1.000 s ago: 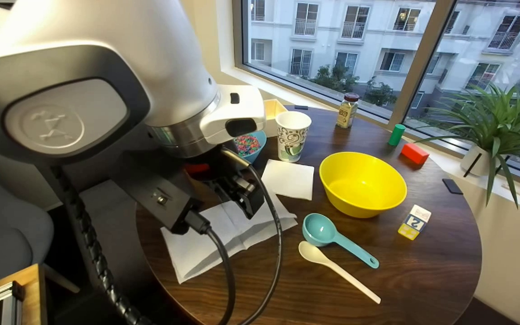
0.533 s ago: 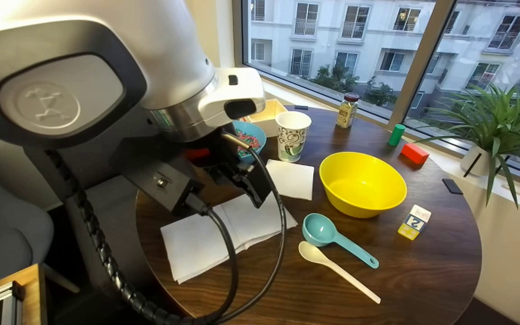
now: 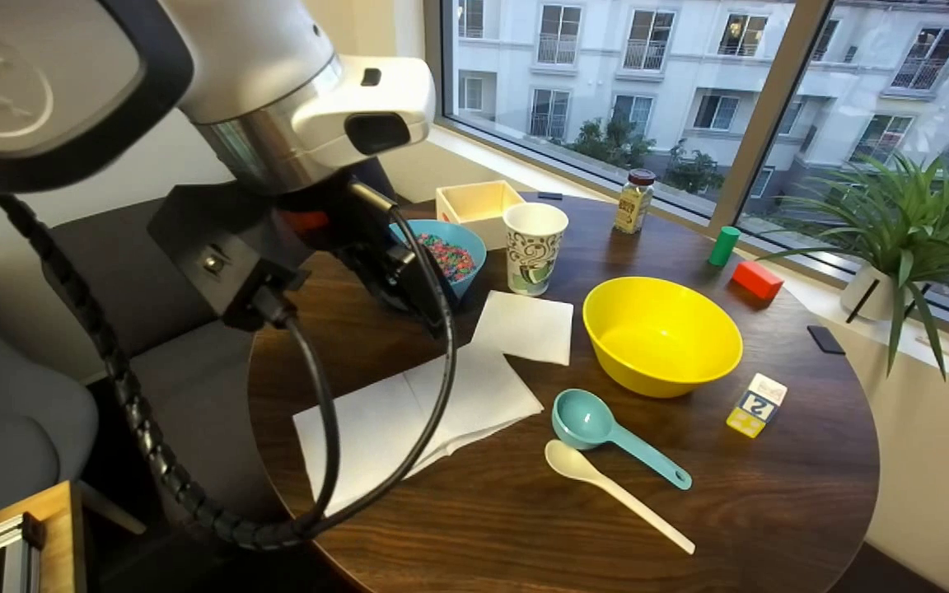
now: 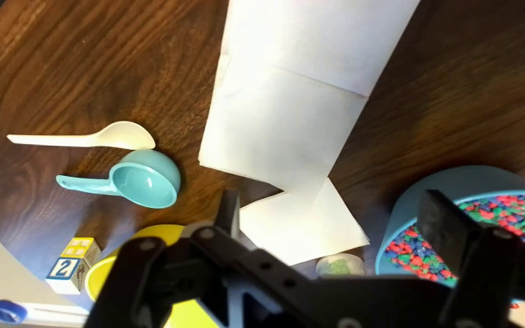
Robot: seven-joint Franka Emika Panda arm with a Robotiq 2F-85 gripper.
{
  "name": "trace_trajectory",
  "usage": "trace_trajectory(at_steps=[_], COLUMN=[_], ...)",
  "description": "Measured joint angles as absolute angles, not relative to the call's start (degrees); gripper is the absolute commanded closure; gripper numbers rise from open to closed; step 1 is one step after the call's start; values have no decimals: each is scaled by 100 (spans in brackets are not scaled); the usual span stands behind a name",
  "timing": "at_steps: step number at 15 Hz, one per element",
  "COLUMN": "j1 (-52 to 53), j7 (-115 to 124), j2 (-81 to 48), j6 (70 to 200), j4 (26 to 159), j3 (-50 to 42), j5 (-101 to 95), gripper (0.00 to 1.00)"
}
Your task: Pick up some if the substance in the blue bowl and put it on the white paper towel, fold the paper towel into half from left to right
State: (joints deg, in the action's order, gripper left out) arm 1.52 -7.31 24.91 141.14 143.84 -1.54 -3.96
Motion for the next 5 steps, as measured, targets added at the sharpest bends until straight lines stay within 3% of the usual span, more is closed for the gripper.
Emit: trace_trajectory(at_steps=[5], j1=[120], j7=[-406], j2=[2804], j6=[13901], j4=[14413], j3=[-12], j5=[-409], gripper=[0])
